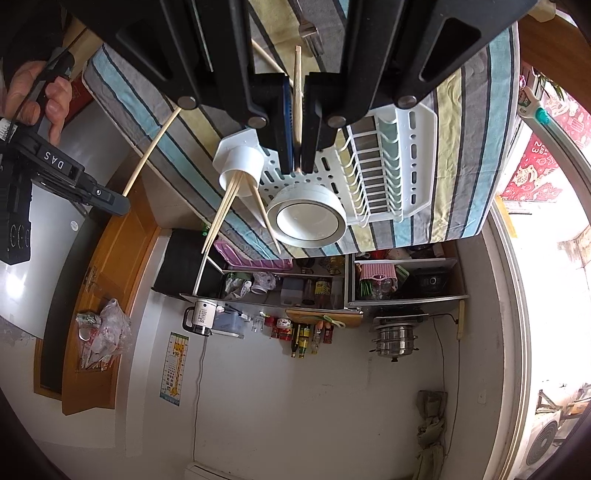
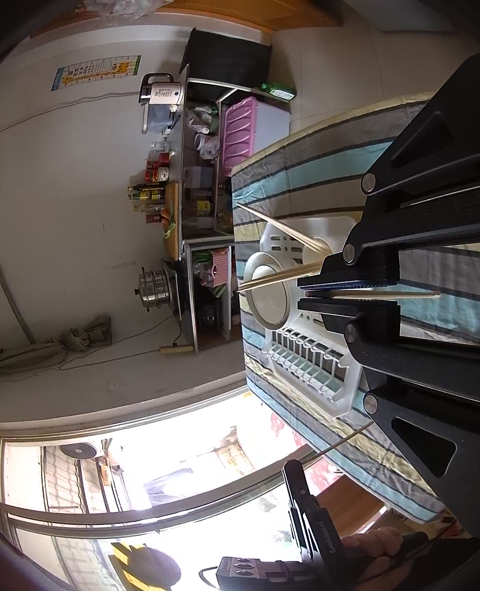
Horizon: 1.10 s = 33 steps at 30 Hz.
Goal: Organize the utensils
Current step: 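Lift the left tool's chopstick toward the white cup while the right tool carries its own, then drop the left tool's chopstick into the white cup while the right tool releases its own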
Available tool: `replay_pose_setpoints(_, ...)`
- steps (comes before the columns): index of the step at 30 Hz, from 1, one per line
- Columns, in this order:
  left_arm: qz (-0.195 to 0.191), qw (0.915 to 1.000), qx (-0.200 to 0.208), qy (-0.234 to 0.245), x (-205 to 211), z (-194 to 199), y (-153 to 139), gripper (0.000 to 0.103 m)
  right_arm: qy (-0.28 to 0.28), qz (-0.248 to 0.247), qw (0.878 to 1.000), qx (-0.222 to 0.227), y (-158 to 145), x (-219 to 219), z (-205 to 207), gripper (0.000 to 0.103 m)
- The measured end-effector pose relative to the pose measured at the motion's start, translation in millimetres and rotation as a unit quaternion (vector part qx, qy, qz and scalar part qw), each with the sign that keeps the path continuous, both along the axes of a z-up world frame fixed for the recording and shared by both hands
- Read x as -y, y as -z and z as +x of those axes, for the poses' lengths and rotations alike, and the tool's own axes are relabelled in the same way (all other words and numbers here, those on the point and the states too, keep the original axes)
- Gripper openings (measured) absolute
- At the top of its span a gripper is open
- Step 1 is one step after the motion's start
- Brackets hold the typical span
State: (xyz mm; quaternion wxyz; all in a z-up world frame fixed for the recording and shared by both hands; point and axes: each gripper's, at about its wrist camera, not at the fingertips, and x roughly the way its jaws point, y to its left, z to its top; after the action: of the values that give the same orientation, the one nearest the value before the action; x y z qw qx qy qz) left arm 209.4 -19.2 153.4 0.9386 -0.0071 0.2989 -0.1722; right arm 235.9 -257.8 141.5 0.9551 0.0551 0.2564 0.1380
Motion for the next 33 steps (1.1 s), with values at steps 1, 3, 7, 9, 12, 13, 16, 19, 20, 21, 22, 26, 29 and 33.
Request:
replay_pose_setpoints(1, -0.003, 1.0000, 0.001, 0.003, 5.6, 5.9, -3.4, 0.004, 0.004, 0.002, 1.000, 0.003, -2.2, 3.0, 3.7, 0.004)
replay_pose_setpoints(3, -0.009, 0.9999, 0.005, 0.012, 16.4, 17.1, -9.1, 0.004, 0.010, 0.012, 1.000, 0.008, -7.2, 9.8, 12.4, 0.004)
replay_pose_setpoints(7, -0.018, 0.9996, 0.008, 0.022, 39.0, 42.6, -19.8, 0.004, 0.019, 0.031, 0.999, 0.018, -18.1, 21.1, 30.1, 0.004)
replay_pose_setpoints(9, -0.022, 0.9993, 0.008, 0.028, 49.7, 53.9, -23.5, 0.004, 0.022, 0.035, 0.999, 0.023, -22.9, 24.8, 38.5, 0.004)
replay_pose_setpoints(12, -0.026, 0.9990, 0.012, 0.036, 64.8, 70.0, -29.8, 0.004, 0.025, 0.040, 0.998, 0.029, -27.2, 27.3, 49.3, 0.004)
replay_pose_setpoints(13, -0.029, 0.9988, 0.013, 0.039, 68.6, 75.2, -31.6, 0.004, 0.026, 0.042, 0.998, 0.031, -28.3, 28.3, 53.5, 0.004)
replay_pose_setpoints(16, -0.033, 0.9983, 0.016, 0.046, 81.2, 89.5, -35.5, 0.004, 0.029, 0.046, 0.998, 0.036, -31.6, 32.6, 66.3, 0.004)
replay_pose_setpoints(19, -0.038, 0.9977, 0.018, 0.053, 91.1, 101.7, -35.6, 0.004, 0.032, 0.051, 0.997, 0.037, -32.8, 36.7, 79.3, 0.004)
replay_pose_setpoints(20, -0.038, 0.9977, 0.018, 0.054, 94.2, 106.6, -35.6, 0.004, 0.034, 0.052, 0.997, 0.038, -32.4, 37.6, 83.6, 0.004)
replay_pose_setpoints(21, -0.039, 0.9976, 0.017, 0.055, 96.4, 110.4, -34.2, 0.004, 0.034, 0.052, 0.997, 0.038, -32.0, 38.4, 87.7, 0.004)
replay_pose_setpoints(22, -0.041, 0.9975, 0.015, 0.056, 98.7, 114.8, -32.9, 0.004, 0.034, 0.053, 0.997, 0.037, -31.4, 39.0, 92.2, 0.004)
replay_pose_setpoints(26, -0.044, 0.9974, 0.007, 0.057, 103.0, 129.2, -23.9, 0.004, 0.038, 0.053, 0.997, 0.032, -24.4, 39.7, 107.2, 0.004)
replay_pose_setpoints(29, -0.044, 0.9974, -0.004, 0.057, 106.0, 140.0, -14.3, 0.004, 0.041, 0.050, 0.998, 0.023, -14.4, 40.8, 118.1, 0.004)
replay_pose_setpoints(33, -0.041, 0.9974, -0.020, 0.056, 107.1, 148.4, 0.3, 0.004, 0.045, 0.050, 0.998, 0.004, 1.1, 42.7, 131.4, 0.004)
